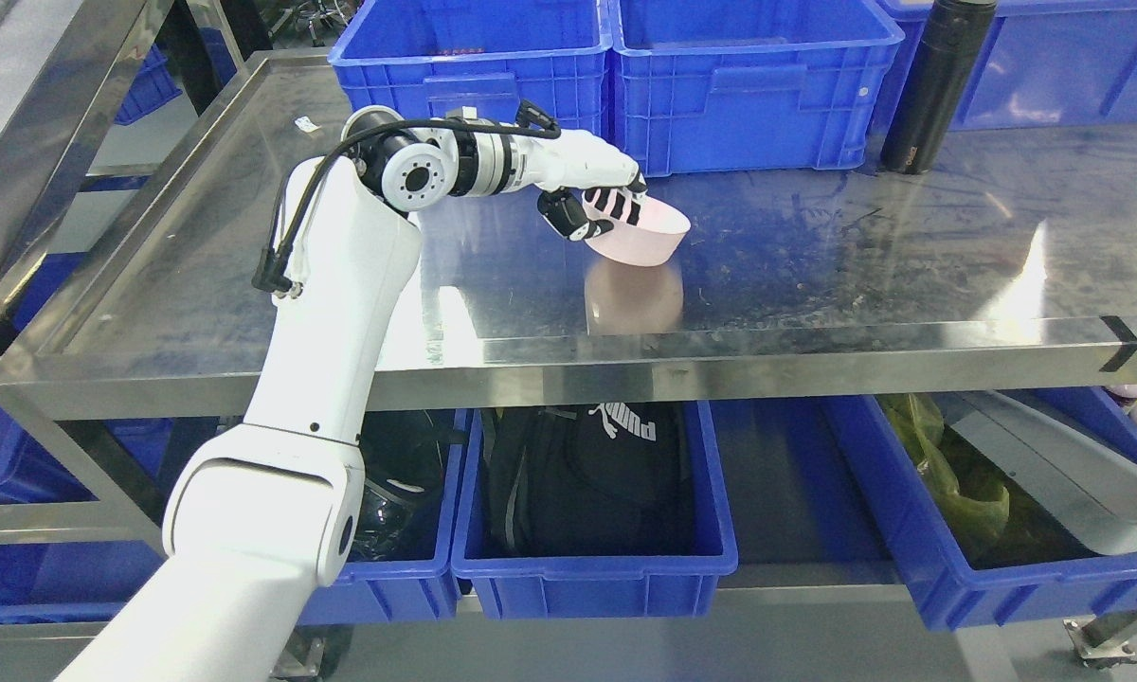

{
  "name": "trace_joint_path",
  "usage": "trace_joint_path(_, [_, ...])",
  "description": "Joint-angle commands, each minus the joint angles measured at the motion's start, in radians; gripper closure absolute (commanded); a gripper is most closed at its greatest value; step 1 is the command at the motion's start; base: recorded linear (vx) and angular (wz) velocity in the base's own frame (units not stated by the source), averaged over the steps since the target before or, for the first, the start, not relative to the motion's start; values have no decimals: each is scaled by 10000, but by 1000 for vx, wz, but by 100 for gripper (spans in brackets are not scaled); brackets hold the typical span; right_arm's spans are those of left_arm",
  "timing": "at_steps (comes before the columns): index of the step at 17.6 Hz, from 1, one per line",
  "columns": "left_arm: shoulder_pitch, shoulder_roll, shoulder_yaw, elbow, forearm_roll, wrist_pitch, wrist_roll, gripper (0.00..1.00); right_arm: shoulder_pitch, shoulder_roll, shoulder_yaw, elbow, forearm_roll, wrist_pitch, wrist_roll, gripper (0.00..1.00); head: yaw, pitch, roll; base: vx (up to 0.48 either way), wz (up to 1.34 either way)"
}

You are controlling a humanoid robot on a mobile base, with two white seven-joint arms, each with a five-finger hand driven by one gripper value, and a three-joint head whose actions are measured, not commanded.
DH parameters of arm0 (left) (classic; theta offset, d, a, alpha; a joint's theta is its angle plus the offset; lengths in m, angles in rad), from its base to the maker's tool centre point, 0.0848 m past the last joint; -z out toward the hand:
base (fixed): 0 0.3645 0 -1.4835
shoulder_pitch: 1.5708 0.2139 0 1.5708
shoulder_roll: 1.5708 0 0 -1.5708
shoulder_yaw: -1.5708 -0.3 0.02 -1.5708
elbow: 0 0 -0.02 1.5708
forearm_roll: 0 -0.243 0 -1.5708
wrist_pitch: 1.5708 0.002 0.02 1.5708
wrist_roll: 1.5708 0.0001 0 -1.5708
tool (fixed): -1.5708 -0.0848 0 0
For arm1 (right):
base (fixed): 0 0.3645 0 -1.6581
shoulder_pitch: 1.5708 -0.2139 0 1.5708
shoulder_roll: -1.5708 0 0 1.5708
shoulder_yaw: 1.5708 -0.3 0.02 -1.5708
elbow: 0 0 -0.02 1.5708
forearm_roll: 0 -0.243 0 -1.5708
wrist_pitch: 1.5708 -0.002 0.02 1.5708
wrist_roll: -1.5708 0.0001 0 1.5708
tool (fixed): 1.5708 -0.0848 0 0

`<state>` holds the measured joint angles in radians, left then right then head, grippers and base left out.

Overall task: Stack pink IKEA bowl on shelf middle layer
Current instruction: 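Lift the pink bowl up off the shelf with the left hand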

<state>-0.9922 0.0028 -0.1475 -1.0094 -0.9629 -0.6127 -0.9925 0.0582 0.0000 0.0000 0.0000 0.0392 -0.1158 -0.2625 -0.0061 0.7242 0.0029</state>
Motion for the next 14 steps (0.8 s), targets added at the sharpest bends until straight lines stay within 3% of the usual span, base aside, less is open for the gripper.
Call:
trace_joint_path(1, [89, 147, 1490, -1041, 72, -162, 31, 100, 0, -174, 46, -175, -9, 8, 2, 0, 0, 0, 0, 0, 0])
trace_joint_path(10, [273, 147, 1995, -2973, 1099, -1727, 705, 100, 0, -174, 46, -175, 6, 8, 2, 0, 0, 0, 0, 0, 0])
trace_joint_path(14, [503, 147, 3006, -3405, 1803, -1727, 1074, 100, 0, -174, 46, -175, -9, 8, 2, 0, 0, 0, 0, 5, -14])
